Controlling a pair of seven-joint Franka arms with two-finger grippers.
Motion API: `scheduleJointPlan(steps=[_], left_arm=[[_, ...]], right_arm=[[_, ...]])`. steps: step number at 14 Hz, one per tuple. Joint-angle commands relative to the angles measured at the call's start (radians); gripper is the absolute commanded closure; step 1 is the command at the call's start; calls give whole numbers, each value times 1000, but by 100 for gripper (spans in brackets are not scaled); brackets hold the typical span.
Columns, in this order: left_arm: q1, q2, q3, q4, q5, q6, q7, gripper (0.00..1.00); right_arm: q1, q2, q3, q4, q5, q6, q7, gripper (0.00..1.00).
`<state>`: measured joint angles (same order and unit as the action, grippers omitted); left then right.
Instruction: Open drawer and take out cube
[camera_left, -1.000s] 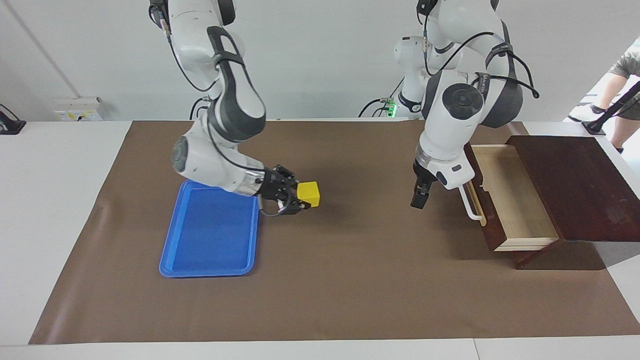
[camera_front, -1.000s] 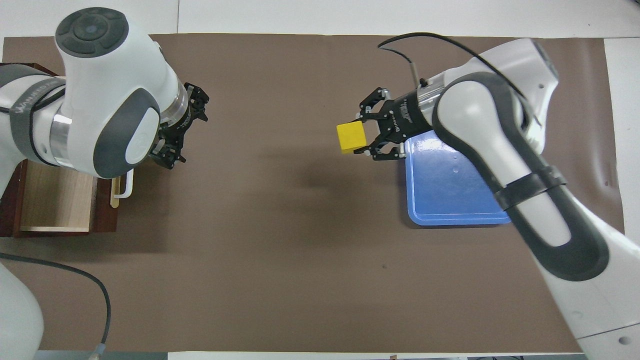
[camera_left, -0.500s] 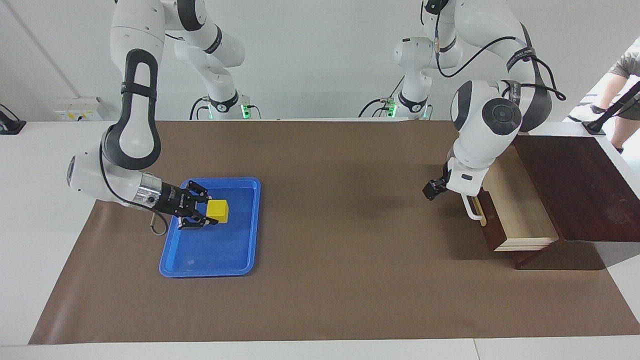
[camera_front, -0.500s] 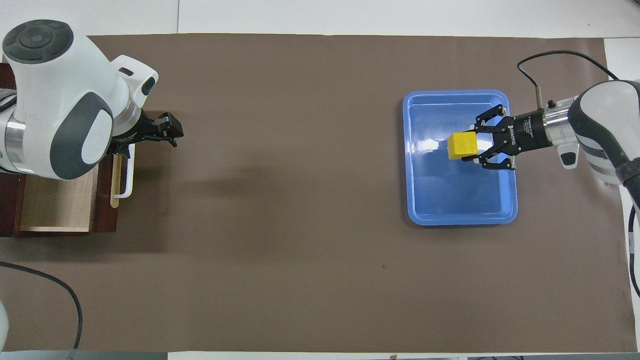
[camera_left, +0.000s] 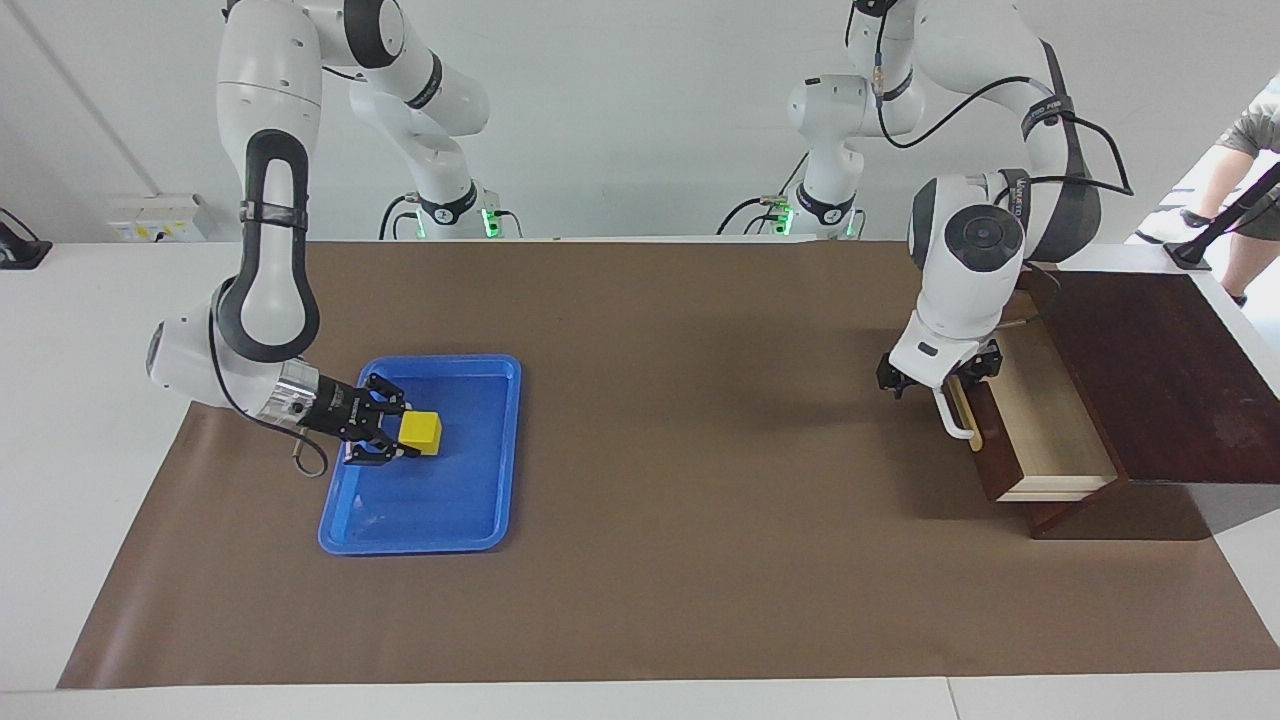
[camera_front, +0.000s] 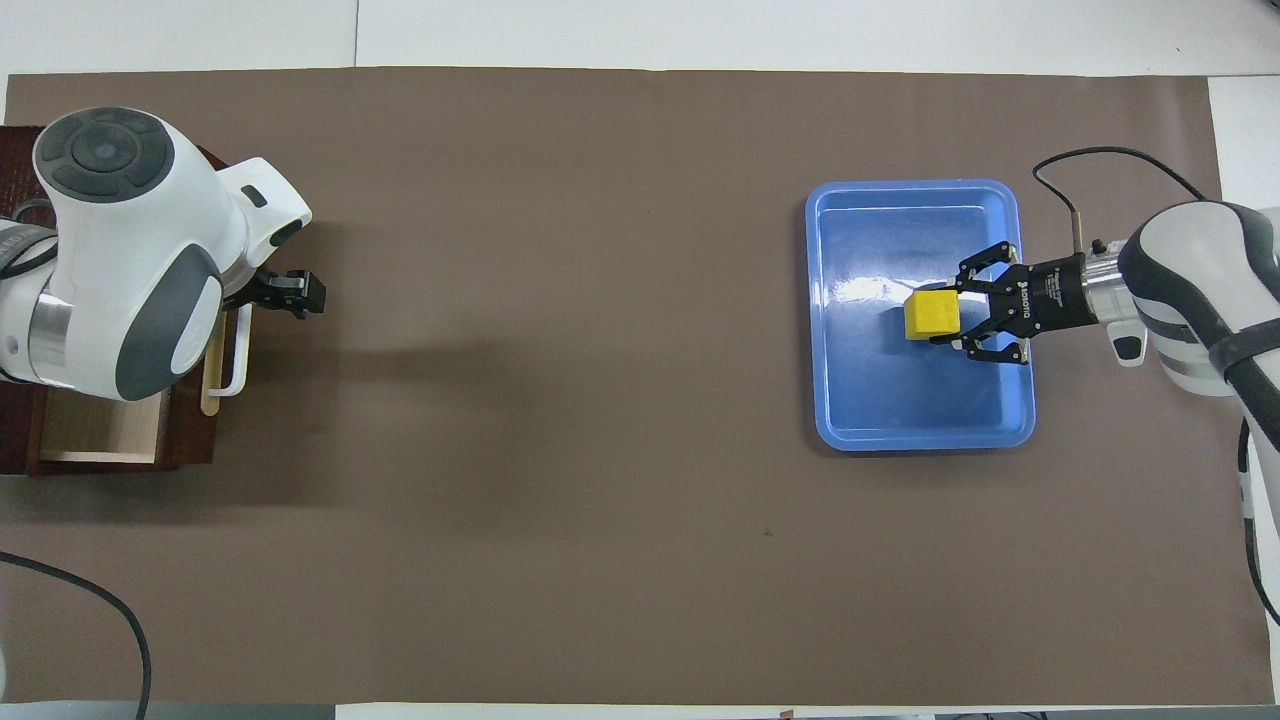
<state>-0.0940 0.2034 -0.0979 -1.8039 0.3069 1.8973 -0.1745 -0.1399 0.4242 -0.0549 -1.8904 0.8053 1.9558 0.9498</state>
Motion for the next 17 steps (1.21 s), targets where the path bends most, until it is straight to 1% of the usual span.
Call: scheduleJointPlan(steps=[1,4,8,10,11,12,13,15,16,17], left_arm=[[56,-36,-5,-43,40,36,56,0],[103,-35,-5,-38,69,42,110,0],[183,-33,-6,-41,75,75,179,0],[195,-33,-6,-37,74,77,179,0],[194,-32,-6,-28,71,68,176,0],[195,-38,-9,-11,66,39,179,0],[195,-44,-9,17,45,-8,181,0],[197,-71,-3,63,-35,-67,181,0],[198,-99,-2,67,-63,-99,182,0],[198,-131,-2,66,-90,-143,184,0]], right_arm=[[3,-21,12,-53,37,58,-39,100],[23,-30,12,-105,86,107,-83,100],[23,-33,10,-118,86,106,-86,100],[23,-33,9,-118,84,107,-89,100],[25,-33,9,-113,78,106,-88,57],[25,-33,9,-107,74,103,-85,20],[23,-33,9,-99,71,94,-82,7],[17,-41,3,-61,43,17,-74,1],[17,-53,0,-44,14,-15,-57,0],[14,-76,0,-39,-23,-21,-34,0]])
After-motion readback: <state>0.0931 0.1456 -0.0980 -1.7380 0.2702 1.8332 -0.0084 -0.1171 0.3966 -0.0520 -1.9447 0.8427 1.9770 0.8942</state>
